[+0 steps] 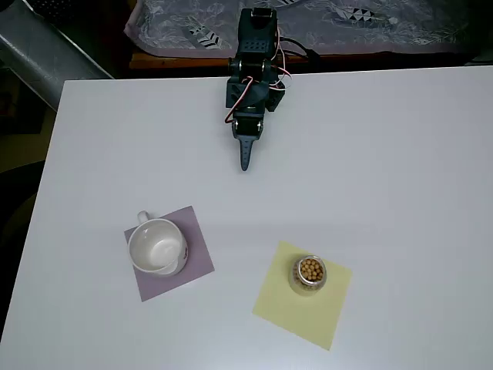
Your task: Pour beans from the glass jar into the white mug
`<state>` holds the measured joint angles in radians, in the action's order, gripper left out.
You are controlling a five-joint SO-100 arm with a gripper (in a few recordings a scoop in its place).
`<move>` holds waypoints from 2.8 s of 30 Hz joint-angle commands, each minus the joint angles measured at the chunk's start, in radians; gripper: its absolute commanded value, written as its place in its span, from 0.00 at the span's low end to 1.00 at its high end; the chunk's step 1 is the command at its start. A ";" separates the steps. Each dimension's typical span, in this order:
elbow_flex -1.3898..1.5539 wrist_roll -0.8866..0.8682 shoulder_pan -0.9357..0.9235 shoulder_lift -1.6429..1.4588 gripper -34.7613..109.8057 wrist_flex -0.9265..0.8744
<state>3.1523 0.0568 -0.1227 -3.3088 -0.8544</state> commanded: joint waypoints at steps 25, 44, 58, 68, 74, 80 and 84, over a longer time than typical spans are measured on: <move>0.008 0.006 -0.002 -0.040 0.24 -0.009; 0.008 0.006 -0.002 -0.040 0.24 -0.009; 0.008 0.002 -0.006 -0.040 0.24 -0.009; 0.008 0.043 -0.017 -0.040 0.36 -0.009; -0.060 0.199 -0.060 -0.040 0.56 -0.066; -0.239 0.407 -0.123 0.121 0.61 0.026; -0.511 0.676 -0.166 0.546 0.71 0.127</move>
<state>2.8348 0.5538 -0.2531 -3.0434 -0.7900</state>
